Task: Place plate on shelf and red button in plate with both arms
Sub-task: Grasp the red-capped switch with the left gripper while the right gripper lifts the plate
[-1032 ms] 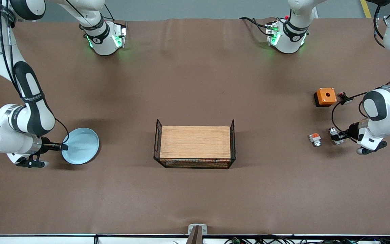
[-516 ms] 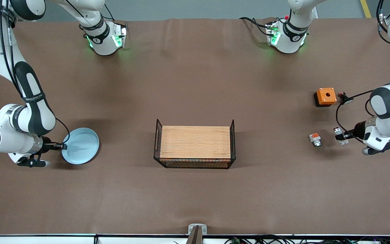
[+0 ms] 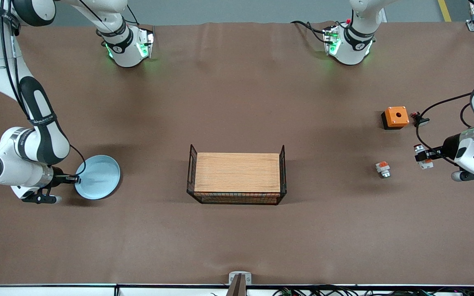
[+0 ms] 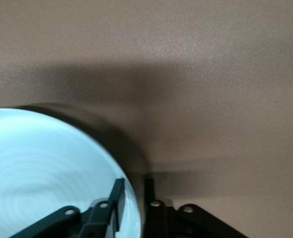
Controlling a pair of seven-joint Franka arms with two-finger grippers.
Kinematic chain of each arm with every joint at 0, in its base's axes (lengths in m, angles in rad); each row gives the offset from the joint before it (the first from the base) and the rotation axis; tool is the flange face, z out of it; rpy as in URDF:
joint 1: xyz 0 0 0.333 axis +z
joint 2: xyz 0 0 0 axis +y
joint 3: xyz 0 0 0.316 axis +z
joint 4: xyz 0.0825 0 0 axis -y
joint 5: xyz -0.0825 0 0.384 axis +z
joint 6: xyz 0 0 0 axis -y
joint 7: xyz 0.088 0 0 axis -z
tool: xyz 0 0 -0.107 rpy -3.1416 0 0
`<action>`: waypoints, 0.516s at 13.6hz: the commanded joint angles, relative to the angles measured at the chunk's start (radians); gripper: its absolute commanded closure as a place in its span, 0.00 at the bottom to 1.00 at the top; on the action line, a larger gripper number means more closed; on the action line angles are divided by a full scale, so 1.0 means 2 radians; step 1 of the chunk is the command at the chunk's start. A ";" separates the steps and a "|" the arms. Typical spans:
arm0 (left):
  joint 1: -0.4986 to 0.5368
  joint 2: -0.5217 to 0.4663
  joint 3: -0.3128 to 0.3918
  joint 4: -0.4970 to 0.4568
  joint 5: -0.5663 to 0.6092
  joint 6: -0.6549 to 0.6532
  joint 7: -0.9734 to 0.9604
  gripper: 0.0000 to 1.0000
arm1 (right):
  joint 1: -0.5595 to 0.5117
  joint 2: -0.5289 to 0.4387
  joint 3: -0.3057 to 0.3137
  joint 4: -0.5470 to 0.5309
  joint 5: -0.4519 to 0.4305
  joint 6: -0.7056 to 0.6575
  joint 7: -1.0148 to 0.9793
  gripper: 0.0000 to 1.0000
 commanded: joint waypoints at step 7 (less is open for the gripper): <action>-0.040 -0.001 -0.066 0.117 0.006 -0.139 -0.175 0.99 | -0.014 -0.017 0.012 0.004 0.031 -0.009 -0.085 1.00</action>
